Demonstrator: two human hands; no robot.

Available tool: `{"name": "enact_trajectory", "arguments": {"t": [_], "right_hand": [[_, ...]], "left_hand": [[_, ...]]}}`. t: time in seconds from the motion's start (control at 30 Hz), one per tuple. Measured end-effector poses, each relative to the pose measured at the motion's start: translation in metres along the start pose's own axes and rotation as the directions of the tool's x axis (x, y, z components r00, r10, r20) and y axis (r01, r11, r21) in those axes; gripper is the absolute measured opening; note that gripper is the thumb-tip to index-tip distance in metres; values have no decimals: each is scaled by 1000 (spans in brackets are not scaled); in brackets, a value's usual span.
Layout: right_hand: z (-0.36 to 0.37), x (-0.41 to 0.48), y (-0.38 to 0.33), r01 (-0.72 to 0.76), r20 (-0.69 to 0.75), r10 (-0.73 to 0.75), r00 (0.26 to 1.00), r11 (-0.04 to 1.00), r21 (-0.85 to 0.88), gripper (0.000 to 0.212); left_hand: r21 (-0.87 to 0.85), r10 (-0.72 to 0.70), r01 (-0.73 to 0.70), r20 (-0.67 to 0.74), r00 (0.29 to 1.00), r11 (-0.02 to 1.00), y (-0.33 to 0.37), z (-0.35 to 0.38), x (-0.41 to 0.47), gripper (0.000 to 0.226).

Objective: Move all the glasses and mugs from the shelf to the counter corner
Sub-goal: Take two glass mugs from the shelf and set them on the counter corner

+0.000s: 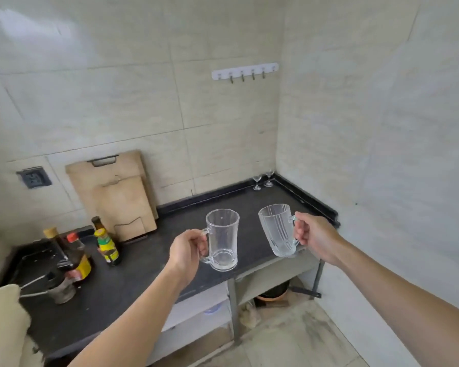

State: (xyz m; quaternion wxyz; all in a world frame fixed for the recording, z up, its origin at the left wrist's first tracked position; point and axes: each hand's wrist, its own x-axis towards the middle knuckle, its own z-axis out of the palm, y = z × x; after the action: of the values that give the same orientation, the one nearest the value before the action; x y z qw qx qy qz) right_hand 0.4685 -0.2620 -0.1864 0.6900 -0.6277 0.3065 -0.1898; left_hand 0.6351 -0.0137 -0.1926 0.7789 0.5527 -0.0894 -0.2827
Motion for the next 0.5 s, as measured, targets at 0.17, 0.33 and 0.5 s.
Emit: {"name": "enact_trajectory", "arguments": {"t": [0.17, 0.33, 0.5], "right_hand": [[-53, 66, 7, -34, -55, 31, 998, 998, -61, 47], [-96, 159, 11, -59, -49, 56, 997, 996, -63, 46], [-126, 261, 7, -80, 0, 81, 997, 992, -102, 49]], "left_hand": [[48, -71, 67, 81, 994, 997, -31, 53, 85, 29], [53, -108, 103, 97, 989, 993, -59, 102, 167, 31], [41, -131, 130, 23, 991, 991, -81, 138, 253, 35]]}}
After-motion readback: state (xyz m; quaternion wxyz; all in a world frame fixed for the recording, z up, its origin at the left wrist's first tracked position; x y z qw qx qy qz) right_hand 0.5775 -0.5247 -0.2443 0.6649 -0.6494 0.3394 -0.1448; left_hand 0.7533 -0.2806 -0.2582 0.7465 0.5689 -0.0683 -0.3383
